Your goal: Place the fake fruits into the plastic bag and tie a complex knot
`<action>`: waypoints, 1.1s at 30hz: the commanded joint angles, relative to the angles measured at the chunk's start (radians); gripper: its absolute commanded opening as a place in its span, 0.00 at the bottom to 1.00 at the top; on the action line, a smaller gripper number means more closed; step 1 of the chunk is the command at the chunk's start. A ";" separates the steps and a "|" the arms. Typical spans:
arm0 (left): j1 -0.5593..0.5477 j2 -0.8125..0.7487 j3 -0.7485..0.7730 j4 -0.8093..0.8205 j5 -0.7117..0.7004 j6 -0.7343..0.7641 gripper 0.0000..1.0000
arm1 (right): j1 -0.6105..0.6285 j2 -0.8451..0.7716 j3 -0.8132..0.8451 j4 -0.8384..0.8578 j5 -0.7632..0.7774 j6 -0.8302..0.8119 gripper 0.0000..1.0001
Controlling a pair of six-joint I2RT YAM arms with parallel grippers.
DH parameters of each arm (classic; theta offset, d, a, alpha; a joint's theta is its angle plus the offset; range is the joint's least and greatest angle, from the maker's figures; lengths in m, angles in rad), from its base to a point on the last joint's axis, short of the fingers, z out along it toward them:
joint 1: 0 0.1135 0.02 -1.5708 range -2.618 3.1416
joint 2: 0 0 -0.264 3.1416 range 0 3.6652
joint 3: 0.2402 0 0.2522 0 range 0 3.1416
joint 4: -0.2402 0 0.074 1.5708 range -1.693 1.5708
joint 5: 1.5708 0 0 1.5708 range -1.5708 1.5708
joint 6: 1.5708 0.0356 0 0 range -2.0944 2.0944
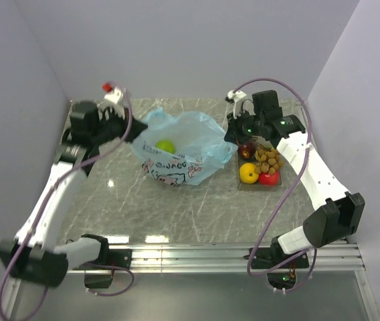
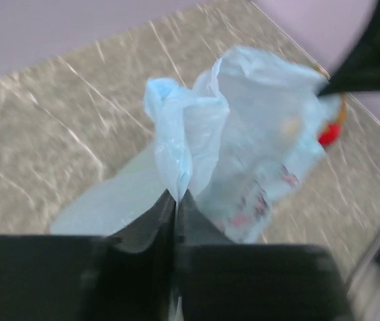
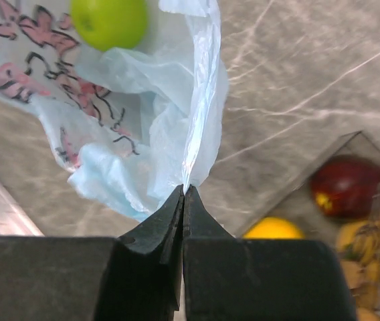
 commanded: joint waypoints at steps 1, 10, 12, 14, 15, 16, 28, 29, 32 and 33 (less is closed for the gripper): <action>0.002 -0.143 -0.168 -0.041 0.064 0.031 0.15 | 0.057 0.004 -0.022 0.062 0.111 -0.166 0.00; 0.002 -0.259 -0.125 -0.154 -0.024 0.178 1.00 | 0.167 0.008 -0.080 0.259 0.157 -0.351 0.00; 0.002 -0.177 0.006 -0.154 -0.046 0.245 0.99 | 0.178 0.004 -0.073 0.276 0.157 -0.383 0.00; 0.001 -0.110 0.139 -0.175 -0.048 0.287 0.99 | 0.194 0.004 -0.071 0.282 0.162 -0.406 0.00; 0.001 -0.051 0.211 -0.180 -0.037 0.342 0.99 | 0.203 0.004 -0.066 0.283 0.169 -0.426 0.00; 0.001 -0.024 0.212 -0.178 -0.037 0.359 0.99 | 0.203 0.004 -0.065 0.285 0.169 -0.432 0.00; -0.078 0.344 0.486 -0.402 0.018 0.661 0.99 | 0.215 0.010 -0.027 0.310 0.153 -0.533 0.00; -0.078 0.368 0.479 -0.407 0.023 0.680 0.99 | 0.214 0.013 -0.025 0.313 0.153 -0.541 0.00; -0.079 0.398 0.433 -0.381 -0.023 0.707 0.99 | 0.215 0.017 -0.020 0.325 0.134 -0.558 0.00; -0.079 0.419 0.428 -0.373 -0.034 0.715 0.99 | 0.214 0.014 -0.023 0.345 0.125 -0.571 0.00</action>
